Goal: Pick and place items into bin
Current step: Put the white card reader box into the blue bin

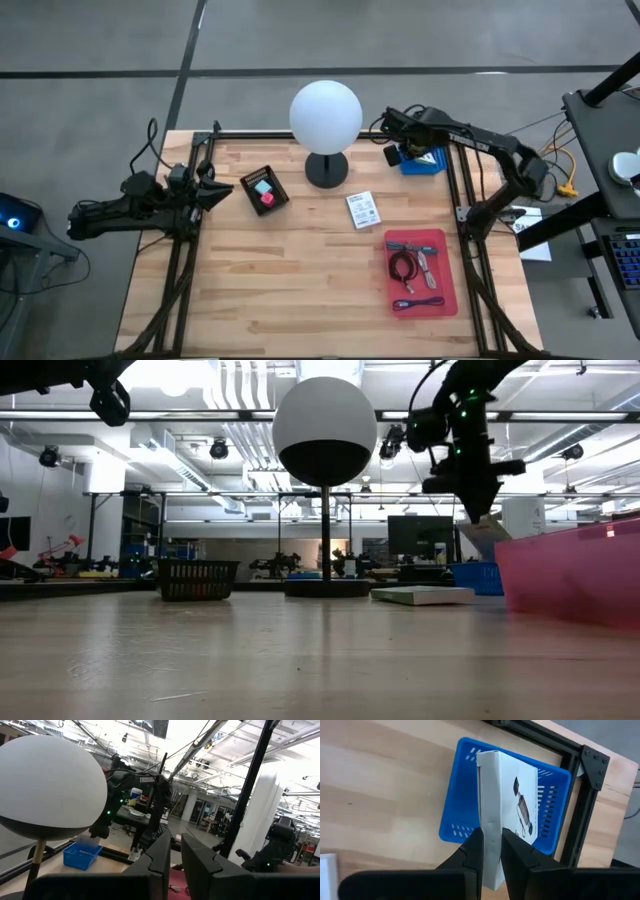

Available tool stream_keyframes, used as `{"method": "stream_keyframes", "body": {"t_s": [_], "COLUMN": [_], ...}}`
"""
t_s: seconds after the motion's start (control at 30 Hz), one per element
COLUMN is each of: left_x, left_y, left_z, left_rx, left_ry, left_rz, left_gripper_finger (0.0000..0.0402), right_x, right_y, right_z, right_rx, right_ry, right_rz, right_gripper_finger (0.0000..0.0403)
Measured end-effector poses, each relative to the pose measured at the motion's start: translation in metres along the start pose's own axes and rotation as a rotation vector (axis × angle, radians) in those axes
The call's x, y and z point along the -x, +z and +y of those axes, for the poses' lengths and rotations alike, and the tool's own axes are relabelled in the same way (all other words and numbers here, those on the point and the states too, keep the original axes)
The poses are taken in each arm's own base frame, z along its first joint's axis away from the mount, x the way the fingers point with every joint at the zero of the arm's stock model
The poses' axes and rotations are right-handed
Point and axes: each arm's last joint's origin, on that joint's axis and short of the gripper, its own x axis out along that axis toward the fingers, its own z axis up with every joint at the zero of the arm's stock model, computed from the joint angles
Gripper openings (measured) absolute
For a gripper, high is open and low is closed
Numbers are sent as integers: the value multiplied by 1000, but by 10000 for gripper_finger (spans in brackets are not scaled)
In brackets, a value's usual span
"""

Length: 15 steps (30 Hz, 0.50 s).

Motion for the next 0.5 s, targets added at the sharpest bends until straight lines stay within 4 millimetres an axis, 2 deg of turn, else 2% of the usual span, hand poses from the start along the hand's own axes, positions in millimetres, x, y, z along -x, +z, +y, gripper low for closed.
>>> {"method": "stream_keyframes", "body": {"t_s": [0.2, 0.5], "left_x": [0, 0], "left_y": [0, 0], "left_z": [0, 0], "left_rx": [1, 2], "left_ry": [0, -1], "left_rz": [0, -1], "left_gripper_finger": [29, 29], "right_x": [-16, -23], "right_y": [4, 7], "right_z": [8, 13], "right_rx": [10, -15], "right_ry": [-76, -106], "right_rz": [15, -5], "right_gripper_finger": [38, 41]}}
